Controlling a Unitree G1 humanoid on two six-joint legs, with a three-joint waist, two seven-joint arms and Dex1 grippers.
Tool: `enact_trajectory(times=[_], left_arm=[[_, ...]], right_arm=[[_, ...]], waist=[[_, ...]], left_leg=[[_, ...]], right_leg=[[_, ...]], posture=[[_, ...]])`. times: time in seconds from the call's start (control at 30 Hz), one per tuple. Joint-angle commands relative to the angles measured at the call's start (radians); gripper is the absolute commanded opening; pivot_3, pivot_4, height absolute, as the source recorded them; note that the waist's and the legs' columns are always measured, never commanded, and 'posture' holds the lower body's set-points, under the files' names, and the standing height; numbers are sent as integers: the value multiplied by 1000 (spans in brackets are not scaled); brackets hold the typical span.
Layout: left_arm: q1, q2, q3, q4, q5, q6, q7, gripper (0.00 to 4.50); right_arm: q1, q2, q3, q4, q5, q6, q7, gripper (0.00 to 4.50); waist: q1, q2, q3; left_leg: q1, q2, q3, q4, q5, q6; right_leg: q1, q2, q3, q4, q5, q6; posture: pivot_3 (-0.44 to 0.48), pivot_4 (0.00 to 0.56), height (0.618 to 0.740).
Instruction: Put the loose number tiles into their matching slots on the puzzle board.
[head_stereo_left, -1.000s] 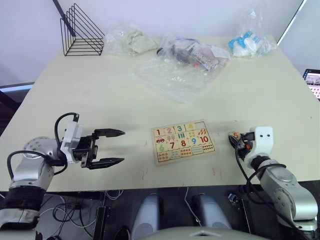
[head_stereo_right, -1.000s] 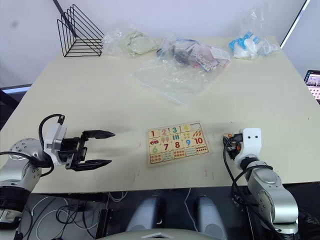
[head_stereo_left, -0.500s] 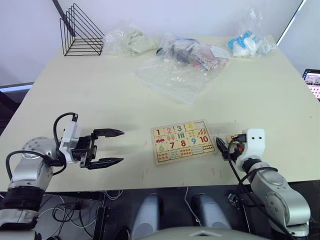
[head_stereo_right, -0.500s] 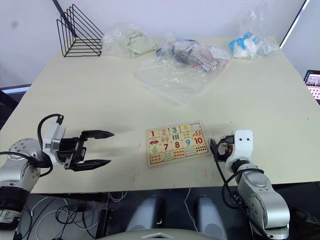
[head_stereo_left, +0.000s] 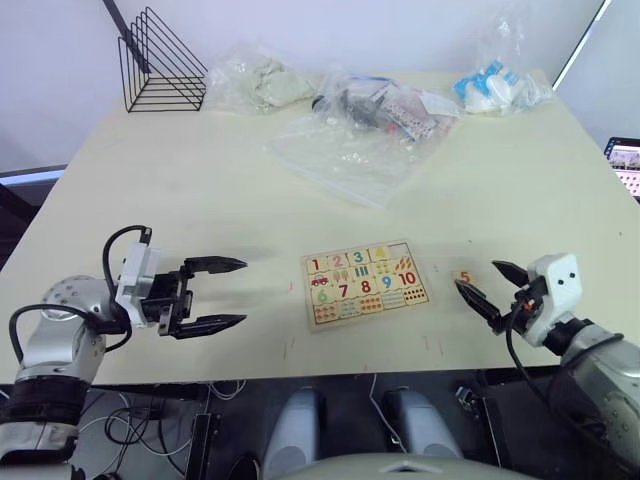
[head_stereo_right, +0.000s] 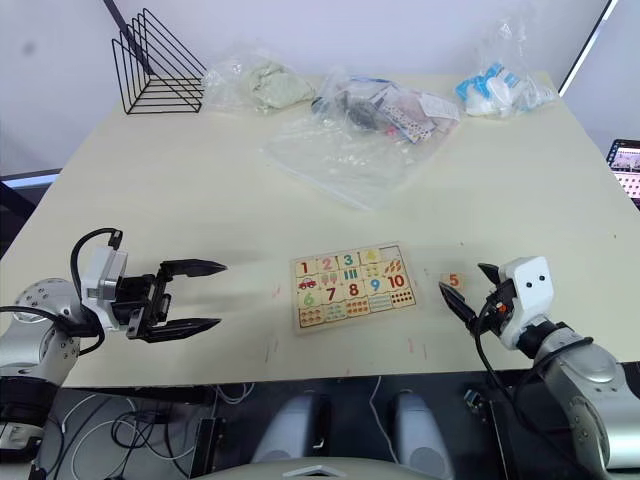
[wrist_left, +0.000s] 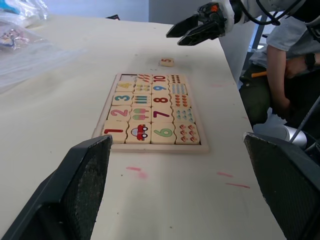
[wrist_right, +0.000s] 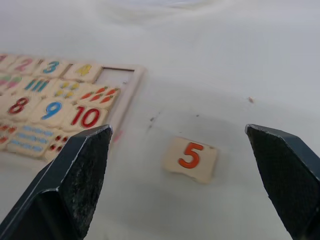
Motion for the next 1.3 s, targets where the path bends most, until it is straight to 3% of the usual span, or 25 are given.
enact_trajectory(times=[0.03,0.17,0.33,0.7,1.0,1.27,1.3], left_arm=[[3,-10,38,-39,6,7,-31,4500],[2,-23,48,-48,16,14,-31,4500],[4,-33,54,-55,24,21,-31,4500],[15,-44,62,-81,31,31,-31,4500],[24,-37,66,-89,33,27,-31,4500],[22,-37,65,-85,34,21,-31,4500],[23,-37,66,-85,35,21,-31,4500]], right_arm=[[-58,-83,-15,120,-16,-187,197,4476],[-139,-175,3,314,-28,-343,403,4476],[-296,-291,84,532,-51,-394,619,4476],[-709,-293,315,1068,-206,-695,965,4476],[-836,-240,399,1308,-295,-910,982,4476],[-863,-210,409,1379,-305,-958,982,4476],[-860,-206,411,1378,-305,-959,982,4231]], waist=[[-1,0,0],[1,0,0],[0,0,0],[2,2,1],[-2,2,2],[-1,3,2],[-1,3,2]], left_leg=[[0,0,0,0,0,0],[0,0,0,0,0,0],[0,0,1,1,0,0],[0,0,0,1,0,0],[1,0,1,1,0,0],[1,0,1,2,0,0],[1,0,1,2,0,0]], right_leg=[[0,0,0,0,0,0],[0,0,0,0,0,0],[0,0,0,0,0,0],[0,-1,-1,0,0,0],[0,-1,0,1,1,0],[0,-2,0,1,1,0],[0,-2,0,1,1,0]], posture=[[0,150,740],[0,150,740],[0,150,740],[0,150,740],[0,150,740],[0,150,740],[0,150,740]])
